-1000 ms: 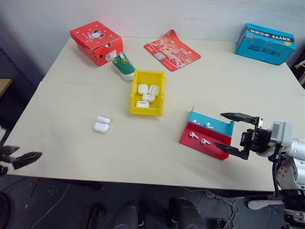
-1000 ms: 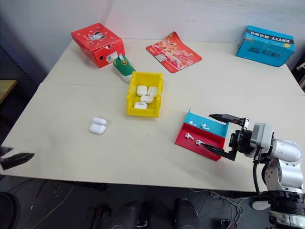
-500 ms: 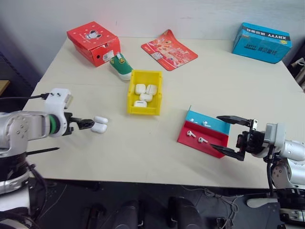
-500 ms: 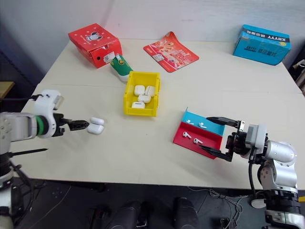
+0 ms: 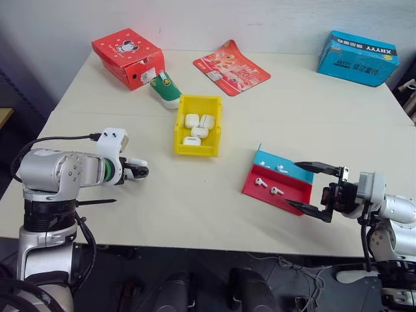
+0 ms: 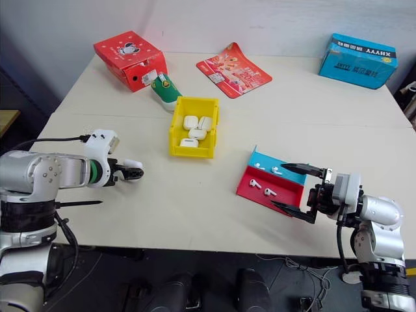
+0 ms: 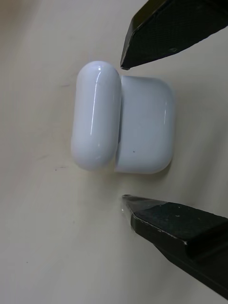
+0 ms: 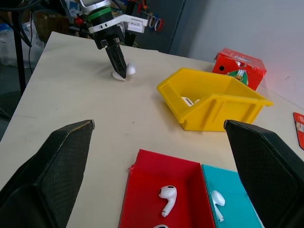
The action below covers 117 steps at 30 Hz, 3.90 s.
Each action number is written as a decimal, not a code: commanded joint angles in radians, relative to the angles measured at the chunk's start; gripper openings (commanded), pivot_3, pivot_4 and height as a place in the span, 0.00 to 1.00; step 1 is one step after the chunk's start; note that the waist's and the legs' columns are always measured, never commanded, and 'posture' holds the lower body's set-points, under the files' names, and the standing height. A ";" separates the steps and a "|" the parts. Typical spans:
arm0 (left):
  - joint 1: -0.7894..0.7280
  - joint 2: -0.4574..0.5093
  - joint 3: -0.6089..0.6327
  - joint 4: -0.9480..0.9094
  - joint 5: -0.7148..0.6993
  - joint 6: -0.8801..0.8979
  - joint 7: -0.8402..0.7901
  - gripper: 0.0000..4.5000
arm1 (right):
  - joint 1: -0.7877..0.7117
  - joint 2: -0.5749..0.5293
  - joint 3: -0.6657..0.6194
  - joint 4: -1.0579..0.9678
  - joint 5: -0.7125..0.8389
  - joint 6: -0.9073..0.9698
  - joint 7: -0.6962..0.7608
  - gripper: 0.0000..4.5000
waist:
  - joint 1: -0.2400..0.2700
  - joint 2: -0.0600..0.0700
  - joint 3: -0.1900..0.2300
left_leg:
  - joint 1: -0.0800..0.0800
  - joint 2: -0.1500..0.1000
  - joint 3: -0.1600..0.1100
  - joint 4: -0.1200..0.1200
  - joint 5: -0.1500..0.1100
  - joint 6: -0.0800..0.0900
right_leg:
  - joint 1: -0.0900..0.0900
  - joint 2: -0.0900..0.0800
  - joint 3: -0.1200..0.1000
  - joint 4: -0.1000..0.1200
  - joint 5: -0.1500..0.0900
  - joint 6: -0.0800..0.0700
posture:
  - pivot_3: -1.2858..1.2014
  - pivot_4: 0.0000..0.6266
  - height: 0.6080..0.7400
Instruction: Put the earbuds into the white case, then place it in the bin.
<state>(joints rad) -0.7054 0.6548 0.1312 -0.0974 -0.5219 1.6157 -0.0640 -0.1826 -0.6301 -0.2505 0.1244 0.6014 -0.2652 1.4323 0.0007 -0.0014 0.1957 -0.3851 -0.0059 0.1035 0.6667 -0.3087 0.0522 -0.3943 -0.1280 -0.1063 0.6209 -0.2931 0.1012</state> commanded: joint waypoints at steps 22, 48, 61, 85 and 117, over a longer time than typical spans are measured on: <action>0.011 -0.010 -0.113 0.026 0.138 -0.001 -0.106 0.63 | 0.072 0.010 -0.036 -0.042 0.030 -0.067 -0.014 1.00 | 0.016 0.000 0.000 | 0.008 0.000 0.002 -0.002 0.000 -0.008 | 0.003 -0.001 0.003 0.001 0.000 0.000 | 0.52 0.24 1.00; 0.544 -0.374 -0.032 -0.411 -0.236 -1.291 -0.914 0.63 | 0.519 -0.157 -0.405 -0.197 -0.116 0.198 -0.357 1.00 | 0.048 0.000 0.001 | 0.006 0.000 0.003 -0.003 -0.005 -0.005 | 0.006 -0.001 0.000 -0.010 0.000 -0.001 | 0.52 0.24 1.00; 0.458 -0.408 -0.157 -0.243 -0.211 -1.431 -1.044 0.63 | 0.560 -0.286 -0.368 -0.437 -0.054 0.577 -0.447 1.00 | 0.018 0.004 0.000 | 0.011 0.002 0.007 -0.003 -0.007 0.000 | 0.011 -0.002 0.001 -0.014 0.001 0.002 | 0.52 0.24 1.00; 0.512 -0.360 -0.159 -0.241 -0.168 -1.474 -1.017 0.63 | -0.201 -0.420 0.392 -0.601 -0.211 1.170 -0.638 0.37 | 0.023 0.004 0.000 | -0.008 0.000 -0.004 0.002 -0.007 0.008 | 0.004 -0.002 -0.012 -0.025 0.002 0.004 | 0.52 0.24 1.00; 0.513 -0.348 -0.182 -0.256 -0.167 -1.464 -0.979 0.63 | -0.233 -0.411 0.485 -0.535 -0.356 1.185 -0.573 0.37 | 0.023 0.004 0.000 | -0.008 0.000 -0.004 0.003 -0.005 0.008 | 0.003 -0.002 -0.012 -0.021 0.003 0.005 | 0.52 0.24 1.00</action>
<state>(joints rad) -0.1853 0.3000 -0.0555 -0.3162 -0.6783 0.1600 -1.0401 -0.4096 -1.0461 0.2417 -0.4012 0.2537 0.9205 0.8546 0.0234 0.0028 0.1957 -0.3929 -0.0055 0.0999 0.6697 -0.3135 0.0599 -0.3909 -0.1300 -0.1184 0.6004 -0.2902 0.1059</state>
